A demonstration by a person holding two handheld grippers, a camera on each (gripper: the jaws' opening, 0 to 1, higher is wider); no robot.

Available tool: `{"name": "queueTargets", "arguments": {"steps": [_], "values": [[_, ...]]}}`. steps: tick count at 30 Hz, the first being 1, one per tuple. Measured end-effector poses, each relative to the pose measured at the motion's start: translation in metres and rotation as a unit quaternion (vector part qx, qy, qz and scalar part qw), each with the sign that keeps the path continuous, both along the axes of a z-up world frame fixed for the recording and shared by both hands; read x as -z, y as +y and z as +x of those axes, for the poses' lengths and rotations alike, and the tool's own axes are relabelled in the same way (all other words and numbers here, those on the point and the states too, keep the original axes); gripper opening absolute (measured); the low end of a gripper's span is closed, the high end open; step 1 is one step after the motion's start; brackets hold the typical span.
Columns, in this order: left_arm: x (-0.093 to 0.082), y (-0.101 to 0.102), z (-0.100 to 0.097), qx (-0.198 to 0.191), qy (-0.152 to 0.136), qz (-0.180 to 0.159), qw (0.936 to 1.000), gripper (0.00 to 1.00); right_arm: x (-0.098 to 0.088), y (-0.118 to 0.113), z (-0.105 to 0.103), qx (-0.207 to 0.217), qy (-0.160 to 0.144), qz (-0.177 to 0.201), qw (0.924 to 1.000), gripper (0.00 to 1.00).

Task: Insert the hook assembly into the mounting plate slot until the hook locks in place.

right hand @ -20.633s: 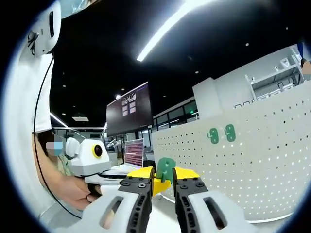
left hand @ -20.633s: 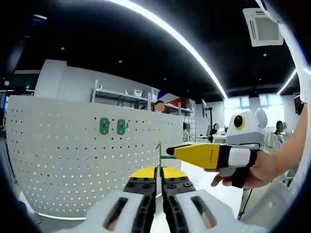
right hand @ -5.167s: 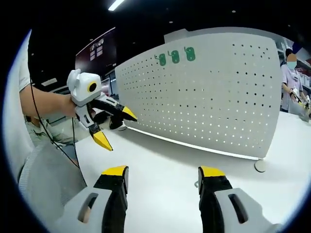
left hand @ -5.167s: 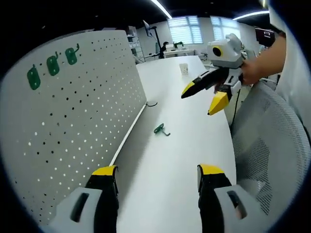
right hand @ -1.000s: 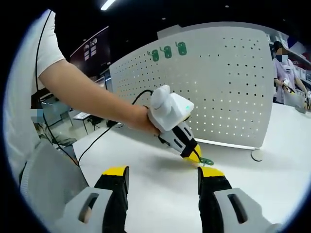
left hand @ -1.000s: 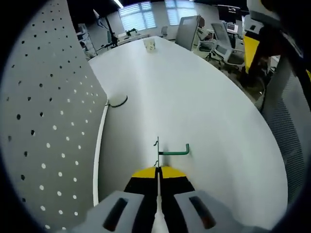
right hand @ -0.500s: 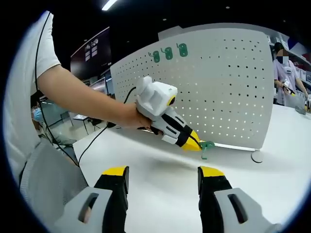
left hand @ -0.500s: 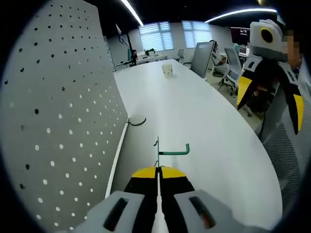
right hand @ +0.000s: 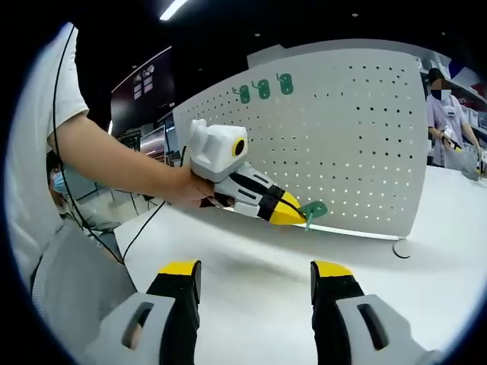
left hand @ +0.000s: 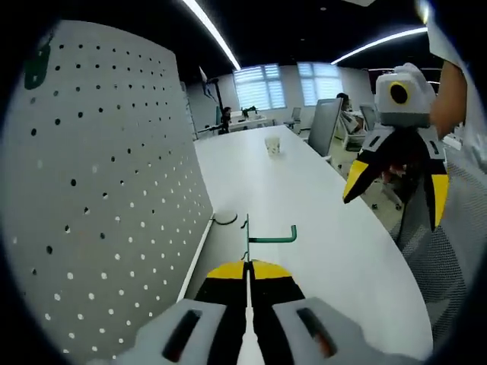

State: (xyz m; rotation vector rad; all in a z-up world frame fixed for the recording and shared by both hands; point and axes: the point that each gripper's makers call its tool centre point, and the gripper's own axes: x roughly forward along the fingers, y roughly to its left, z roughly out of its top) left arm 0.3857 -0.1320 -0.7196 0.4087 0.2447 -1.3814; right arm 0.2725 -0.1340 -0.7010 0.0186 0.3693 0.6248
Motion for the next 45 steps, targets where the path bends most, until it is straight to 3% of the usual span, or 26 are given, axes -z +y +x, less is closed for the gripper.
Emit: {"name": "queueTargets", "arguments": {"steps": [3, 8, 15, 23, 32, 39, 45], "values": [[-0.004, 0.007, -0.001, -0.013, -0.002, -0.005, 0.9999, 0.01, 0.000, 0.001, 0.000, -0.002, 0.000, 0.000, 1.0000, 0.57], [-0.018, 0.016, -0.004, -0.029, 0.006, -0.042, 0.9987, 0.01, -0.001, 0.002, 0.000, -0.004, -0.002, 0.001, 1.0000, 0.57], [-0.038, 0.025, -0.012, -0.034, -0.008, -0.069, 0.9970, 0.01, -0.002, 0.003, 0.000, -0.006, -0.004, 0.002, 1.0000, 0.57], [-0.061, 0.041, -0.012, -0.062, -0.008, -0.107, 0.9922, 0.01, -0.009, 0.003, 0.000, -0.006, -0.017, 0.011, 0.9998, 0.57], [-0.072, 0.060, -0.022, -0.098, -0.003, -0.128, 0.9869, 0.01, -0.034, 0.006, -0.001, -0.012, -0.062, 0.048, 0.9969, 0.57], [-0.085, 0.075, -0.025, -0.134, 0.010, -0.164, 0.9772, 0.01, -0.059, 0.011, -0.005, -0.027, -0.115, 0.079, 0.9899, 0.52], [-0.098, 0.089, -0.026, -0.163, 0.010, -0.189, 0.9683, 0.01, -0.077, 0.013, -0.008, -0.033, -0.146, 0.115, 0.9819, 0.54]]}}
